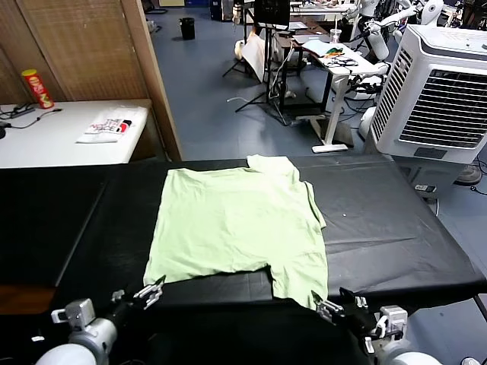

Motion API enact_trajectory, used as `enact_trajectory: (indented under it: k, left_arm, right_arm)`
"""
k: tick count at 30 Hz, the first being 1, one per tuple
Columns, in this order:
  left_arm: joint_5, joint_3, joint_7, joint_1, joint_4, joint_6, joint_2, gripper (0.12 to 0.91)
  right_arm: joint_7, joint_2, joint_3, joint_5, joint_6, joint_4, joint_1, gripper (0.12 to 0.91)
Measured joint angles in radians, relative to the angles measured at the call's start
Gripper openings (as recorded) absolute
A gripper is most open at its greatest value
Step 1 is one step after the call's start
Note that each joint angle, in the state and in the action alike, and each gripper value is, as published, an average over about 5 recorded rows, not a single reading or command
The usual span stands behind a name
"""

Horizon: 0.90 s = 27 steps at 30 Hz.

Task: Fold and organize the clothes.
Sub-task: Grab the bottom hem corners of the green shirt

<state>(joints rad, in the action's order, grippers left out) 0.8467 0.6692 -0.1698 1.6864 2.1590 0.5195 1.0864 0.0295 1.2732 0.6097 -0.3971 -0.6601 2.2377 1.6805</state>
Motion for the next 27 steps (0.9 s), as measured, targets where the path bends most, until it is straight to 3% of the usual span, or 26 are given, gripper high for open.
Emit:
enact_trajectory:
  k: [5,8,11,17,19,21,27]
  left_arm:
    - [-0.035,0.0,0.029,-0.006,0.005,0.034,0.001,0.797]
    - [-0.049,-0.003,0.036,-0.01,0.003,0.036,0.003,0.773]
    - [-0.059,-0.007,0.036,-0.013,-0.001,0.032,0.008,0.664]
    - [-0.072,-0.013,0.035,-0.015,-0.015,0.022,0.012,0.335]
    - [-0.072,-0.014,0.035,-0.015,-0.017,0.021,0.011,0.218]
    - [-0.071,-0.015,0.036,-0.012,-0.015,0.021,0.011,0.149]
    - [-0.089,-0.01,0.03,0.012,0.016,0.018,0.01,0.126]
  right_arm:
    - [0.0,0.011,-0.01,0.022,-0.001,-0.006,-0.005,0.742]
    - [-0.002,0.016,-0.014,0.032,0.0,-0.011,-0.006,0.619]
    - [-0.006,0.018,-0.015,0.035,0.0,-0.014,-0.005,0.455]
    - [-0.016,0.021,-0.015,0.037,0.001,-0.008,0.0,0.159]
    - [-0.013,0.021,-0.012,0.042,0.0,0.001,0.006,0.126]
    - [-0.009,0.022,-0.007,0.05,-0.004,0.015,0.015,0.122]
    - [-0.031,0.035,0.019,0.062,-0.035,0.094,0.074,0.122]
